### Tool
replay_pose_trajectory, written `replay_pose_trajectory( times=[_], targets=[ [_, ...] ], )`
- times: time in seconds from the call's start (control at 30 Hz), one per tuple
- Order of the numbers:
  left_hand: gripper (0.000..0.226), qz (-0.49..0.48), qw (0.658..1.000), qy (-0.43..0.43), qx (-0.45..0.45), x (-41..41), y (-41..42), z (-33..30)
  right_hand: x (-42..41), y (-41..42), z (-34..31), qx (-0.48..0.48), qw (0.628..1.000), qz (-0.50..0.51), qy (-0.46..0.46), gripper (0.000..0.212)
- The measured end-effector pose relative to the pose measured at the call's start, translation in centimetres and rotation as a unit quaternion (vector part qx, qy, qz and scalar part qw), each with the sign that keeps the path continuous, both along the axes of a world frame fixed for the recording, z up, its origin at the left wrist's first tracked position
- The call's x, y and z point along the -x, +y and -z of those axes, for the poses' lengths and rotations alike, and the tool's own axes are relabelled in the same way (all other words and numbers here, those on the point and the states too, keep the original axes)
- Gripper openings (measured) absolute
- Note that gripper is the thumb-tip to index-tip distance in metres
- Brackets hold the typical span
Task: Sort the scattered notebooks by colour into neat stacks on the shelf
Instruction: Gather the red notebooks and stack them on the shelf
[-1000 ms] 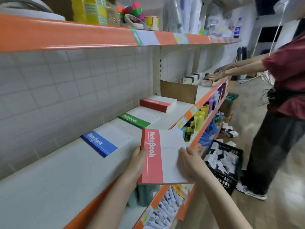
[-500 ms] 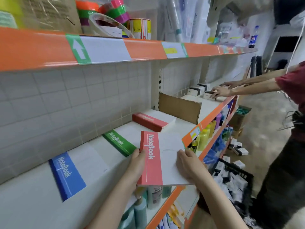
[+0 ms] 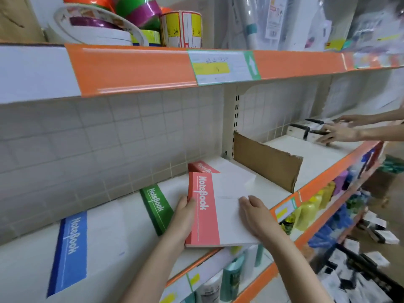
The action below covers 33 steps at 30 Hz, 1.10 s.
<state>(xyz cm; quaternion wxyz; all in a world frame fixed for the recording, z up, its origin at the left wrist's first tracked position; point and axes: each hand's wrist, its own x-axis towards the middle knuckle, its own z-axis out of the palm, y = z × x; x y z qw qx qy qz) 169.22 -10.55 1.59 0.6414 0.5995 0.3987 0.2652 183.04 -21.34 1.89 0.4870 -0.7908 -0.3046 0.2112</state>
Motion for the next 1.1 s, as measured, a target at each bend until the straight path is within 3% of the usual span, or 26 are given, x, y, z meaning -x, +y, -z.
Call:
replay_pose_trajectory(
  times=[0.5, 0.67, 0.83, 1.0, 1.1],
  targets=[
    [0.026, -0.155, 0.988, -0.017, 0.016, -10.3, 3.2, -0.2, -13.4, 7.7, -1.3, 0.01, 0.984, -0.178, 0.006, 0.024],
    [0.027, -0.182, 0.983, 0.008, -0.036, -11.9, 3.9, -0.4, -16.6, 10.0, -1.8, -0.001, 0.981, -0.193, 0.005, 0.036],
    [0.035, -0.207, 0.97, 0.092, -0.084, -13.5, 4.9, -1.1, -18.5, 12.3, -1.5, -0.006, 0.978, -0.197, -0.061, 0.034],
    [0.033, -0.233, 0.937, 0.191, -0.175, -14.6, 6.4, -0.2, -19.5, 14.0, -1.2, 0.004, 0.971, -0.192, -0.145, 0.038],
    [0.032, -0.243, 0.922, 0.229, -0.196, -15.1, 7.0, 0.2, -19.8, 14.7, -1.0, 0.026, 0.967, -0.205, -0.152, 0.025]
  ],
)
